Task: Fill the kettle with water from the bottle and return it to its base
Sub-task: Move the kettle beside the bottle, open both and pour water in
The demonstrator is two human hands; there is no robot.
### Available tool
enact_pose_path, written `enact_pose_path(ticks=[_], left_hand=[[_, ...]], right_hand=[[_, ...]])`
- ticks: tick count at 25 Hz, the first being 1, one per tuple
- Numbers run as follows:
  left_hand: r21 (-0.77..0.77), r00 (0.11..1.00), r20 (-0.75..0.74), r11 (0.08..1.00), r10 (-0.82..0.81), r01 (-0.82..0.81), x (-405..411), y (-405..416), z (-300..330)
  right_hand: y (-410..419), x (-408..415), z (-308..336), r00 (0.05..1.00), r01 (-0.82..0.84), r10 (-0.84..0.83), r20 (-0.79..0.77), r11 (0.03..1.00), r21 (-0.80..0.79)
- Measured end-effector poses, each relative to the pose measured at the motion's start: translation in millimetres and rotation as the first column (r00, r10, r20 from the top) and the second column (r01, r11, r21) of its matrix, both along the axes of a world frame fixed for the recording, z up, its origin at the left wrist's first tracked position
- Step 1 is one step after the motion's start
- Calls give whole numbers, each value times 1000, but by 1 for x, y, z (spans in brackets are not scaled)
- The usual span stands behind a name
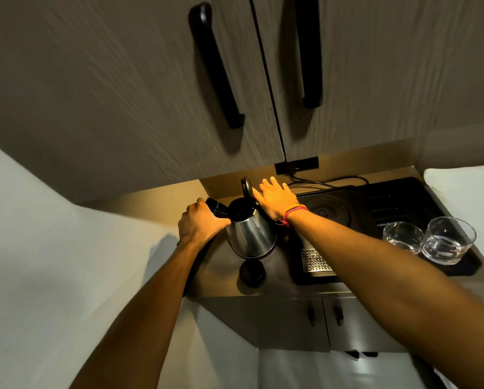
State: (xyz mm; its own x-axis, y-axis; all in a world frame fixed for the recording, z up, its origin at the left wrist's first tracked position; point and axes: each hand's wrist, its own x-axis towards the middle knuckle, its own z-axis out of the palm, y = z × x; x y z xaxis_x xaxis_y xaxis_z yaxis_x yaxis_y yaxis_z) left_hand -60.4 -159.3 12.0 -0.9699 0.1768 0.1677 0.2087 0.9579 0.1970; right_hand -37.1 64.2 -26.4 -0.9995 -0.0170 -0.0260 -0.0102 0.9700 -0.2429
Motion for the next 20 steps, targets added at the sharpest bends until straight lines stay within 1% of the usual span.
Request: enact_pose_path(ticks=[6,12,20], left_hand=[[-136,997,71,991,19,-9,-8,13,7],[-194,997,62,981,35,-22,-10,20,5],[-246,996,65,969,54,-37,-13,22,8]], right_hand=[[2,1,2,1000,4,-4,-4,1000,-27],[3,0,1,999,29,-32,-26,993,-111],[4,-1,-2,999,-15,13,-31,998,-56]])
